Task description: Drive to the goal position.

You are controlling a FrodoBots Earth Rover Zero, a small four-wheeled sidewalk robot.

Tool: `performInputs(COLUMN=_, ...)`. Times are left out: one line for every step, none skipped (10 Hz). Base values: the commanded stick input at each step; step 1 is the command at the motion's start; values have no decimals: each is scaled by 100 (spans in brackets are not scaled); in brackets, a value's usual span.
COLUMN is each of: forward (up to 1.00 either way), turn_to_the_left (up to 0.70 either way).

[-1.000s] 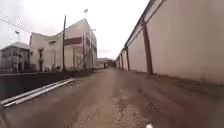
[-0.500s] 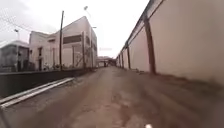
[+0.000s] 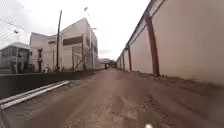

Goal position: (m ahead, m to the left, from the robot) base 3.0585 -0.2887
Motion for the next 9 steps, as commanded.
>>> performInputs(forward=70, turn_to_the_left=0)
performInputs(forward=70, turn_to_the_left=0)
performInputs(forward=70, turn_to_the_left=0)
performInputs(forward=70, turn_to_the_left=0)
performInputs(forward=70, turn_to_the_left=0)
performInputs(forward=70, turn_to_the_left=0)
performInputs(forward=70, turn_to_the_left=0)
performInputs(forward=70, turn_to_the_left=0)
performInputs(forward=70, turn_to_the_left=0)
